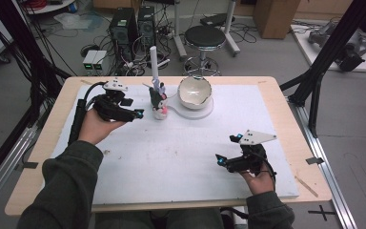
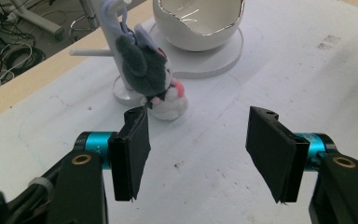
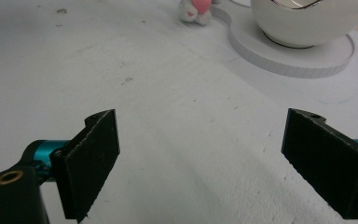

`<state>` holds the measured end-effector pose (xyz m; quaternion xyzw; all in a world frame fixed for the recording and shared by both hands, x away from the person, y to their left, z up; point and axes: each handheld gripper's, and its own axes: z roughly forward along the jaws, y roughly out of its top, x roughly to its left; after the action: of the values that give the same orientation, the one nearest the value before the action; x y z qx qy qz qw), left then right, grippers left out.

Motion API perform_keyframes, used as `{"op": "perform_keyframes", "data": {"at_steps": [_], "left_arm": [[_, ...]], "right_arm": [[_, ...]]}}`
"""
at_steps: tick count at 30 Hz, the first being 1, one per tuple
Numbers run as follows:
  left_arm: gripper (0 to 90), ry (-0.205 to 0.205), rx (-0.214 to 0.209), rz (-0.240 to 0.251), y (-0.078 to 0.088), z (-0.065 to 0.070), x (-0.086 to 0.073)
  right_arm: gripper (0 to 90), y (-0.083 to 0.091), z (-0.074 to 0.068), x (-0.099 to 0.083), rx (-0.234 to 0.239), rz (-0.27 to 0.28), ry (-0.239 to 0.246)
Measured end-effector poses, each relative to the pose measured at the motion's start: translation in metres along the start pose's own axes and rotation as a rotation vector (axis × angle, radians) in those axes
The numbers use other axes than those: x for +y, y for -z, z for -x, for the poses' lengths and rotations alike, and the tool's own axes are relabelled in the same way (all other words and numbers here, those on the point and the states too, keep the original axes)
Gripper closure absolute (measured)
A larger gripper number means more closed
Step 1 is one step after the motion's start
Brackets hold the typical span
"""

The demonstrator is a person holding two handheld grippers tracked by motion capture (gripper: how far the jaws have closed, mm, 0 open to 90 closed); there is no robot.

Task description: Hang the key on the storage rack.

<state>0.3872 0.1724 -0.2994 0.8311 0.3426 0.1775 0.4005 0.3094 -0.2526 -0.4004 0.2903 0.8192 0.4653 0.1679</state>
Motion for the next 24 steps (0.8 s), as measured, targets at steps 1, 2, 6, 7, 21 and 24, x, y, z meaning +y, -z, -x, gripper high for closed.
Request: {"op": "perform_keyframes", "data": {"at_steps": [1, 2, 6, 7, 21, 24], "left_arm": [[39.7, -0.005, -0.001, 0.002, 0.001, 0.0, 0.0], [39.7, -0.006, 0.0, 0.006, 0.002, 0.001, 0.0], [39.7, -0.011, -0.002, 0.015, 0.005, 0.003, -0.001], [39.7, -0.011, -0.001, 0.02, 0.006, 0.003, -0.002], [38.5, 0.033, 0.001, 0.058, 0.017, 0.0, -0.023], [37.4, 0.036, 0.003, 0.071, 0.021, 0.0, -0.025]], "right_arm": [[10.2, 0.0, 0.0, 0.0, -0.001, 0.003, 0.002], [10.2, 0.0, 0.0, 0.0, 0.0, 0.002, 0.003], [10.3, 0.0, 0.001, -0.001, -0.003, 0.005, 0.007], [10.3, 0.0, 0.001, -0.001, -0.003, 0.005, 0.007], [10.2, 0.001, -0.001, -0.001, -0.007, 0.003, 0.002], [10.2, 0.001, -0.001, -0.001, -0.008, 0.003, 0.003]]}}
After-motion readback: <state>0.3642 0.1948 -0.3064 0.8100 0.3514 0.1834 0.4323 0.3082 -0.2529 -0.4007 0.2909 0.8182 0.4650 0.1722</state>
